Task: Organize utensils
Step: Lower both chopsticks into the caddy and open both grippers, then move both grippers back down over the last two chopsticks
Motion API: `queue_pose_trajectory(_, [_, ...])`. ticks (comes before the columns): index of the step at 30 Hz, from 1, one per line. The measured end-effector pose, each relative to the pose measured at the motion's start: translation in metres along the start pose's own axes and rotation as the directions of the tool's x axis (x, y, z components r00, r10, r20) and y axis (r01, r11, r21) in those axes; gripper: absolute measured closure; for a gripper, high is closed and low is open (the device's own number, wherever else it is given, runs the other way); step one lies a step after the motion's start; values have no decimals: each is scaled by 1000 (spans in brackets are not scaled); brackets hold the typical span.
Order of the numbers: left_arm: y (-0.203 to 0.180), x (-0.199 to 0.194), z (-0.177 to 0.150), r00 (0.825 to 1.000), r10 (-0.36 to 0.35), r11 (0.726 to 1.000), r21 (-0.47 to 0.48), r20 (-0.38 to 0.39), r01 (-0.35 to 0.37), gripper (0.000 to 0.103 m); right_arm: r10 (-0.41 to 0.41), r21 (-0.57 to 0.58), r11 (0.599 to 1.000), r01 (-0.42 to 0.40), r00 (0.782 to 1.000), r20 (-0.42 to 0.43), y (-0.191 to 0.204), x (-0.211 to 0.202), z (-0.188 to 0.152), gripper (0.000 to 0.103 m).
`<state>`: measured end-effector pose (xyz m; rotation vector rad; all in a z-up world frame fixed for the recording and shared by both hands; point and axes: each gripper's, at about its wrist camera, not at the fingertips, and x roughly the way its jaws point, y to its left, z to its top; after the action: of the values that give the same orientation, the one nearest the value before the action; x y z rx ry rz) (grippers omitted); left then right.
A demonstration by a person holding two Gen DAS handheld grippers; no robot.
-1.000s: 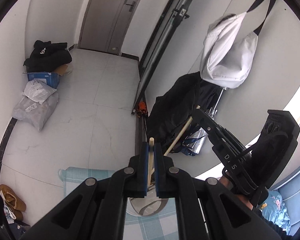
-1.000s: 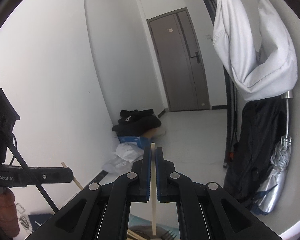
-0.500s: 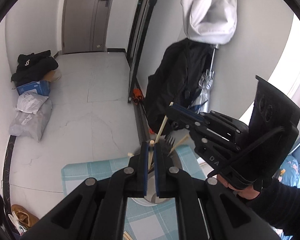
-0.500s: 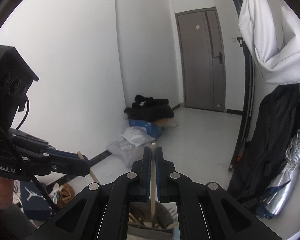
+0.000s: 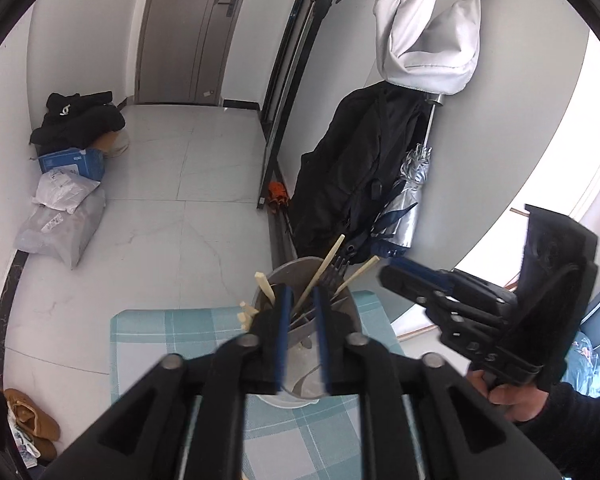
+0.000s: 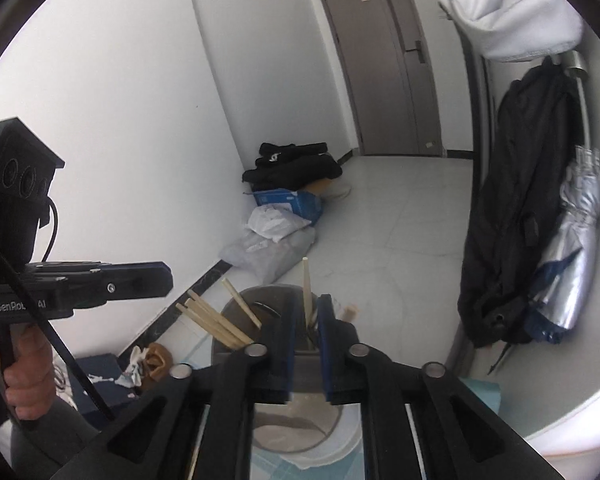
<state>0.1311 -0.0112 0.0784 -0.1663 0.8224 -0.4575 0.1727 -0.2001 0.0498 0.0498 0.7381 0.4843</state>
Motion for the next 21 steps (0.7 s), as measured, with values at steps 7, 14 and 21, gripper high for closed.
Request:
queue_pose_trajectory(7, [-1,-26,-11,988,125,991,-66,91,-119,42,10,87,996,-14,999,49,-1,-49,-9,65])
queue_pose_trajectory(14, [-8,-45,-30,967,227,972,-89,117,-217,38,37,141,989,-48,996,85,14,-85,-25,57])
queue_pose_trajectory(21, [-24,-68,-58,950,264,964,-88,166,-253,21,111,163,977,-134,983,144,39,-113,-47,25])
